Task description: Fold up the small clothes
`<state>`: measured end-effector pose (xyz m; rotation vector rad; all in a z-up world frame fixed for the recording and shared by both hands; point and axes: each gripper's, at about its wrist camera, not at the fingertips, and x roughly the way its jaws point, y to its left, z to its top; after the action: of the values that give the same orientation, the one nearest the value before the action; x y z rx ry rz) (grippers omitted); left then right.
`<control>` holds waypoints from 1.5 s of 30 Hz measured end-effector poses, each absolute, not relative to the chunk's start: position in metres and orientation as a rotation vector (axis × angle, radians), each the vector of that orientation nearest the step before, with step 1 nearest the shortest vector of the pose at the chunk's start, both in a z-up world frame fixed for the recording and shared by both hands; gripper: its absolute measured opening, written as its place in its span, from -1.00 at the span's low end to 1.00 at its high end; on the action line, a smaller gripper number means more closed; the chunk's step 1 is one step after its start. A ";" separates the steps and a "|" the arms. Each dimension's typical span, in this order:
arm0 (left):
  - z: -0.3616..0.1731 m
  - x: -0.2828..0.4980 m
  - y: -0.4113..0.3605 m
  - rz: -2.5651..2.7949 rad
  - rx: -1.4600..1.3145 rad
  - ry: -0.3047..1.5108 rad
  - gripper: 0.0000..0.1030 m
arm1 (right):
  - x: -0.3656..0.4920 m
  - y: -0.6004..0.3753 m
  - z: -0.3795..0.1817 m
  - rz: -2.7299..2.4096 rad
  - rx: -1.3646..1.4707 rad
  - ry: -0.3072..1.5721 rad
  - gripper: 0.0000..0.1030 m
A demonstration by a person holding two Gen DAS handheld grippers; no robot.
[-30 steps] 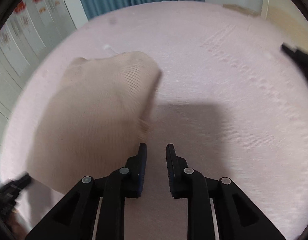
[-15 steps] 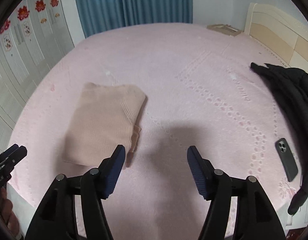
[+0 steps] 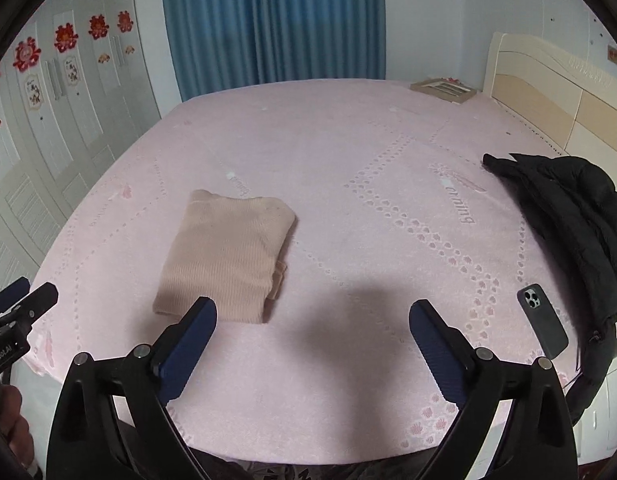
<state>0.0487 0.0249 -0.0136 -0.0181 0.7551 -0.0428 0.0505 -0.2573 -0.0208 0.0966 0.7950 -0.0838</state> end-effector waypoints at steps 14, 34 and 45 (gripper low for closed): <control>-0.005 0.032 0.021 -0.035 0.004 0.720 0.53 | 0.030 -0.255 -0.013 -0.076 0.122 0.783 0.87; -0.002 0.027 0.017 -0.032 -0.002 0.720 0.53 | 0.027 -0.249 -0.013 -0.082 0.108 0.784 0.87; -0.002 0.029 0.018 -0.031 -0.002 0.723 0.53 | 0.025 -0.246 -0.010 -0.085 0.101 0.780 0.87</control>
<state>0.0291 0.0176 -0.0018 -0.0016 0.7226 -0.0310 0.0254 -0.2458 -0.0099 0.1015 0.7802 -0.0849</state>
